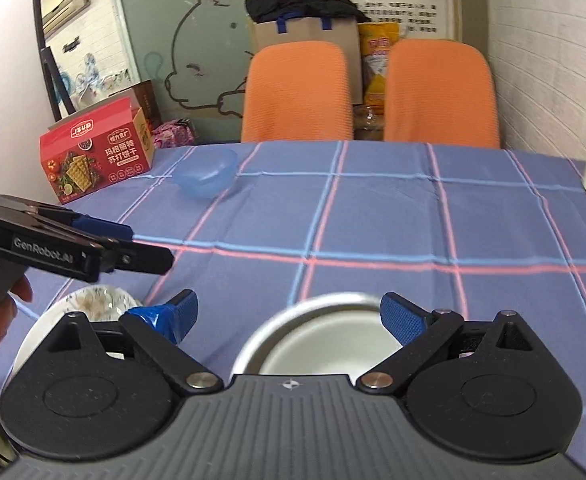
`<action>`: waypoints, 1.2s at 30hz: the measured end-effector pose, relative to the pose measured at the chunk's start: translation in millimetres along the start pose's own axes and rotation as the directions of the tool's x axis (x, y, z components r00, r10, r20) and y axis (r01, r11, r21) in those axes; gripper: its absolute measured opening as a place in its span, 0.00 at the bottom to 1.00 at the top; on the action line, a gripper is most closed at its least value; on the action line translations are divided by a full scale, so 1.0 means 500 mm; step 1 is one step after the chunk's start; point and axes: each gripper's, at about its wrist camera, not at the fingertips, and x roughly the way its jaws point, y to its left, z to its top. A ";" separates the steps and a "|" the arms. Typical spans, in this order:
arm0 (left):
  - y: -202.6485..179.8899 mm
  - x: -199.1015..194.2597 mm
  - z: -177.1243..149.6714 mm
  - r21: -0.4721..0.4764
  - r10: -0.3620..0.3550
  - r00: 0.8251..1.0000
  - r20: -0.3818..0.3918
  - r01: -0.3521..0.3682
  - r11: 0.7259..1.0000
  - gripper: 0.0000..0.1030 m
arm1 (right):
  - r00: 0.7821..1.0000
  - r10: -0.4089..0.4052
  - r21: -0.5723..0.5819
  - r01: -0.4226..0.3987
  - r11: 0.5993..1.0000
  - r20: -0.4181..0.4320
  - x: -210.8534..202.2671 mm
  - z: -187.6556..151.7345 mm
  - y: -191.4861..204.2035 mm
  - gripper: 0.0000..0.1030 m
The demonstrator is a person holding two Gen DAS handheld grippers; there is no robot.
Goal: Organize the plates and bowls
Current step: 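Move the left gripper to the blue plastic bowl and grasp its rim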
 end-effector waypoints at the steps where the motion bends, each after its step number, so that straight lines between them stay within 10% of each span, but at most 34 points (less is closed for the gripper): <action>1: 0.031 0.000 0.013 -0.018 0.031 0.999 0.007 -0.031 0.999 0.79 | 1.000 0.006 -0.012 -0.006 1.000 -0.007 0.018 0.014 0.005 0.83; 15: 0.230 0.195 0.212 -0.182 0.119 0.990 -0.073 -0.131 0.975 0.79 | 0.979 0.140 -0.141 -0.161 0.977 -0.149 0.285 0.199 0.119 0.83; 36: 0.264 0.346 0.233 -0.139 0.110 0.980 -0.168 -0.134 0.981 0.70 | 0.983 0.080 -0.229 -0.117 0.966 -0.168 0.470 0.190 0.177 0.80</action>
